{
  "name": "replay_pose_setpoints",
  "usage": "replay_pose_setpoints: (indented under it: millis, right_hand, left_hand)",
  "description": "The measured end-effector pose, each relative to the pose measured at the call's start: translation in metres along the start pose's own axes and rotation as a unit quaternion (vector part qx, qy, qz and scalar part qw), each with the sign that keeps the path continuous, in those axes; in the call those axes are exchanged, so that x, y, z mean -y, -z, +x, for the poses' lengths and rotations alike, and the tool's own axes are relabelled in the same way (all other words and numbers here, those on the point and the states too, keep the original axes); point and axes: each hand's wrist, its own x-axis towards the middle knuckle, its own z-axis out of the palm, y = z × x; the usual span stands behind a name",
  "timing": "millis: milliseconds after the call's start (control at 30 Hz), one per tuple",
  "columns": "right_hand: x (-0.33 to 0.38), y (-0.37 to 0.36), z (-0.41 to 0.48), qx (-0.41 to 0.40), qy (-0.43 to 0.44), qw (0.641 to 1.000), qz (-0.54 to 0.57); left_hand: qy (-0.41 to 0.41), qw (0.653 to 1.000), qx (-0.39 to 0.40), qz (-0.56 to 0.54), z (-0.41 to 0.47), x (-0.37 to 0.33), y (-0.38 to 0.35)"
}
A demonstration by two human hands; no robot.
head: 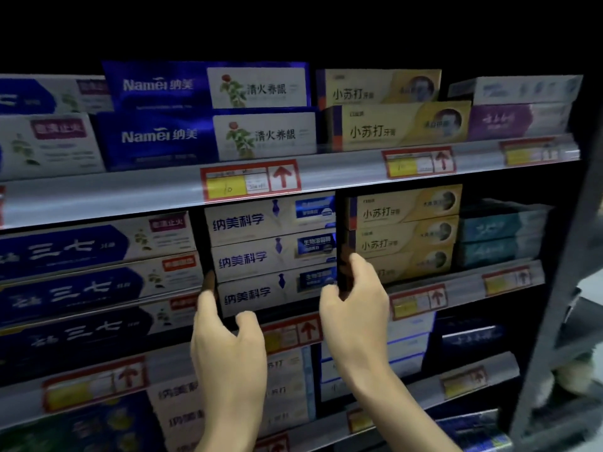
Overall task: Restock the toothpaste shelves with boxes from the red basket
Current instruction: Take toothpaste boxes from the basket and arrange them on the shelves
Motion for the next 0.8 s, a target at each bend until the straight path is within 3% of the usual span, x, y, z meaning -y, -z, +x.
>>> replay_pose_setpoints:
  millis: [300,800]
  right_hand:
    - [0.004,-0.014,0.007,0.04,-0.03,0.997,-0.064]
    - [-0.001,-0.011,0.018,0.042,-0.066,0.997,-0.013]
  left_hand:
    - [0.043,0.999,-0.023,0.016,0.0,-0.004,-0.007]
    - [0.04,0.997,-0.061,-0.003,0.011,0.006,-0.007]
